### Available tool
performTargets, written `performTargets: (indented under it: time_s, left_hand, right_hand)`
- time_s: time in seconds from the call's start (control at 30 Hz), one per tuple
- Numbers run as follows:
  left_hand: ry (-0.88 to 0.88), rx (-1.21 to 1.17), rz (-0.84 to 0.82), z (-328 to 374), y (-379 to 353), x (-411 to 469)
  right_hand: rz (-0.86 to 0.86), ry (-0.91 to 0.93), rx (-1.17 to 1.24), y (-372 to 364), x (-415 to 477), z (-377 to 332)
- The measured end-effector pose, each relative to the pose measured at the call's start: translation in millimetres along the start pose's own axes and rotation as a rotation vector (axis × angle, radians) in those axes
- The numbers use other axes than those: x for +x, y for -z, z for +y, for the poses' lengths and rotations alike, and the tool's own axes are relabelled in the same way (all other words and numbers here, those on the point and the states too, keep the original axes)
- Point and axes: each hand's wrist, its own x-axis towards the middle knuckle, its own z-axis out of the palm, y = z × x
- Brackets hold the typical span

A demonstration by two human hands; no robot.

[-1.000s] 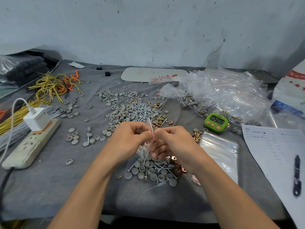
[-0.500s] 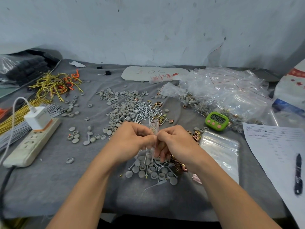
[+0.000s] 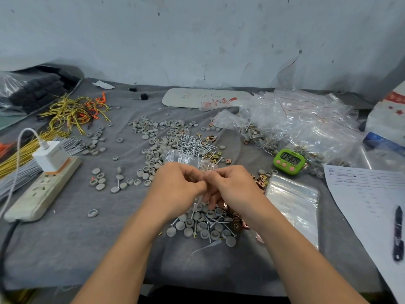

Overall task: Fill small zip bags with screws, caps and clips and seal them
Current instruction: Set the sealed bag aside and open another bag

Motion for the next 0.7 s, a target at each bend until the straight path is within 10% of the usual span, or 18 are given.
performTargets:
  time_s: [0.7]
  left_hand:
    - [-0.03, 0.18, -0.008, -0.6, -5.1, 1.3]
  right_hand:
    - [0.151, 0.051, -0.35, -1.3, 0.2, -3.8]
